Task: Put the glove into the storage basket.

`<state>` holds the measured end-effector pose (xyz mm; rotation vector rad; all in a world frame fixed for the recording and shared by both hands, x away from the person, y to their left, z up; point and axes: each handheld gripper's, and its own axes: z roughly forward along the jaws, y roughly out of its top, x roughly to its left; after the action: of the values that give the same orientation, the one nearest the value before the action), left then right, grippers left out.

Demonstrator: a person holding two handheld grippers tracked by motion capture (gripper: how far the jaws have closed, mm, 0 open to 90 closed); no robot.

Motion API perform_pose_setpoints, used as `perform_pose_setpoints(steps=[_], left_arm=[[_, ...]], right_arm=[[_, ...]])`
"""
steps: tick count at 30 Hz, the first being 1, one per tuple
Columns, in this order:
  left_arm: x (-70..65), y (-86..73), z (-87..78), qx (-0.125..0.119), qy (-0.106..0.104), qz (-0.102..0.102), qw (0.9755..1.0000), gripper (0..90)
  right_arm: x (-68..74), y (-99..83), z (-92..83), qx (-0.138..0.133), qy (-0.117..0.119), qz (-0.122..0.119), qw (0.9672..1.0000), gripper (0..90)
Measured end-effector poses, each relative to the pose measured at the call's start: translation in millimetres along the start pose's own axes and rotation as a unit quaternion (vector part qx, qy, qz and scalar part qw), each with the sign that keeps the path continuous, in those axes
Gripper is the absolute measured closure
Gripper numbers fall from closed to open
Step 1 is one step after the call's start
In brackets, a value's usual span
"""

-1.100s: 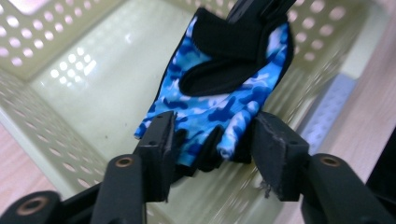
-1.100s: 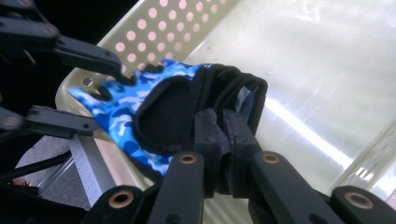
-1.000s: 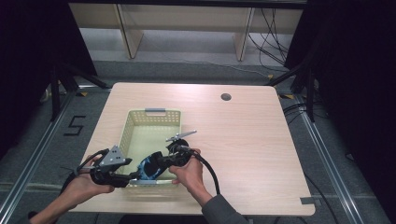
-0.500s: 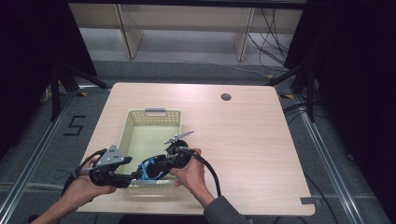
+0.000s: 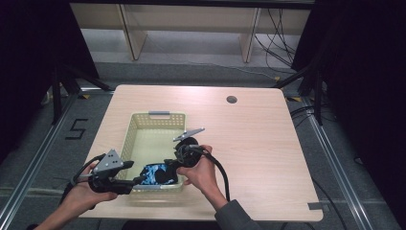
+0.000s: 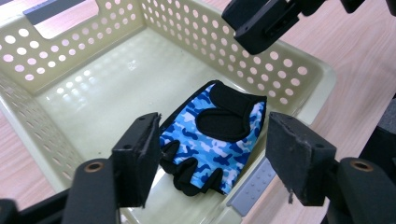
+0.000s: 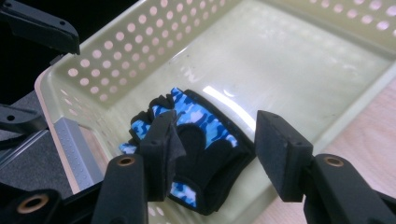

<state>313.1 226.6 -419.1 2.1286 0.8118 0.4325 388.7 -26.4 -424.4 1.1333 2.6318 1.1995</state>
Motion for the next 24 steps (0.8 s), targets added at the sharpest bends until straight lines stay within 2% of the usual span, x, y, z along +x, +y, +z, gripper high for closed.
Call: perform_pose_setpoints(steps=[1, 3, 7, 8, 10, 11, 12, 13, 14, 15, 16, 18, 19, 20, 21, 22, 23, 24], left_arm=[[-0.3, -0.2, 0.4, -0.002, -0.003, 0.001, 1.0, 34.2], [-1.2, -0.4, 0.8, 0.001, -0.011, 0.002, 0.9999, 33.1], [-4.9, -2.6, 1.8, -0.001, -0.015, -0.003, 0.9999, 31.9], [-4.7, -2.6, 1.0, 0.001, -0.017, 0.0, 0.9999, 31.5], [-6.3, -2.1, 0.3, -0.005, -0.019, -0.009, 0.9998, 30.6], [-9.4, -2.0, 1.4, -0.023, -0.027, -0.031, 0.9989, 30.2], [-9.5, -0.9, -0.5, -0.021, -0.027, -0.019, 0.9992, 29.6], [-12.0, -0.1, -0.7, -0.024, -0.024, -0.027, 0.9991, 29.5], [-13.0, 0.4, -0.9, -0.027, -0.03, -0.022, 0.999, 29.4], [-16.7, 0.8, 0.2, -0.037, -0.029, -0.032, 0.9984, 29.4], [-18.7, 2.0, 0.2, -0.034, -0.033, -0.026, 0.9985, 29.3], [-24.1, 2.3, 2.3, -0.04, -0.041, -0.034, 0.9978, 29.0], [-25.3, 2.3, 3.5, -0.045, -0.045, -0.032, 0.9975, 28.9], [-26.8, 2.7, 3.5, -0.042, -0.047, -0.027, 0.9977, 28.7], [-29.5, 2.9, 4.1, -0.044, -0.048, -0.036, 0.9972, 28.7], [-31.0, 3.6, 4.9, -0.045, -0.056, -0.026, 0.9971, 28.6], [-33.7, 3.9, 4.3, -0.039, -0.053, -0.033, 0.9973, 28.5], [-35.2, 4.0, 5.3, -0.042, -0.056, -0.031, 0.9971, 28.3]], right_arm=[[-1.4, 0.1, -2.6, -0.005, -0.001, -0.005, 1.0, 48.7], [-3.3, -1.6, -6.8, -0.011, 0.004, 0.001, 0.9999, 45.7], [-7.4, -4.9, -12.3, -0.017, 0.001, 0.002, 0.9998, 43.3], [-9.0, -6.0, -14.4, -0.02, 0.001, 0.005, 0.9998, 42.6], [-11.5, -8.1, -19.5, -0.026, -0.002, 0.009, 0.9996, 41.8], [-12.4, -9.1, -22.0, -0.032, -0.003, 0.011, 0.9994, 41.4], [-13.9, -10.4, -27.4, -0.034, -0.003, 0.015, 0.9993, 40.8], [-15.8, -11.8, -31.6, -0.039, -0.002, 0.01, 0.9992, 40.7], [-17.1, -12.7, -34.5, -0.041, -0.005, 0.006, 0.9991, 40.7], [-17.6, -14.5, -36.9, -0.044, -0.005, 0.009, 0.999, 40.6], [-19.6, -16.1, -39.8, -0.046, -0.007, 0.006, 0.9989, 40.5], [-22.5, -19.9, -44.2, -0.052, -0.004, 0.009, 0.9986, 40.4], [-23.5, -22.5, -47.4, -0.053, -0.004, 0.016, 0.9985, 40.5], [-25.3, -23.9, -48.6, -0.058, -0.003, 0.008, 0.9983, 40.5], [-25.8, -25.7, -51.3, -0.061, -0.008, 0.011, 0.9981, 40.5], [-26.5, -27.1, -53.5, -0.063, -0.008, 0.011, 0.9979, 40.4], [-28.2, -29.7, -57.4, -0.07, -0.011, 0.006, 0.9974, 40.2], [-28.7, -31.1, -59.6, -0.075, -0.011, 0.009, 0.9971, 40.2]])
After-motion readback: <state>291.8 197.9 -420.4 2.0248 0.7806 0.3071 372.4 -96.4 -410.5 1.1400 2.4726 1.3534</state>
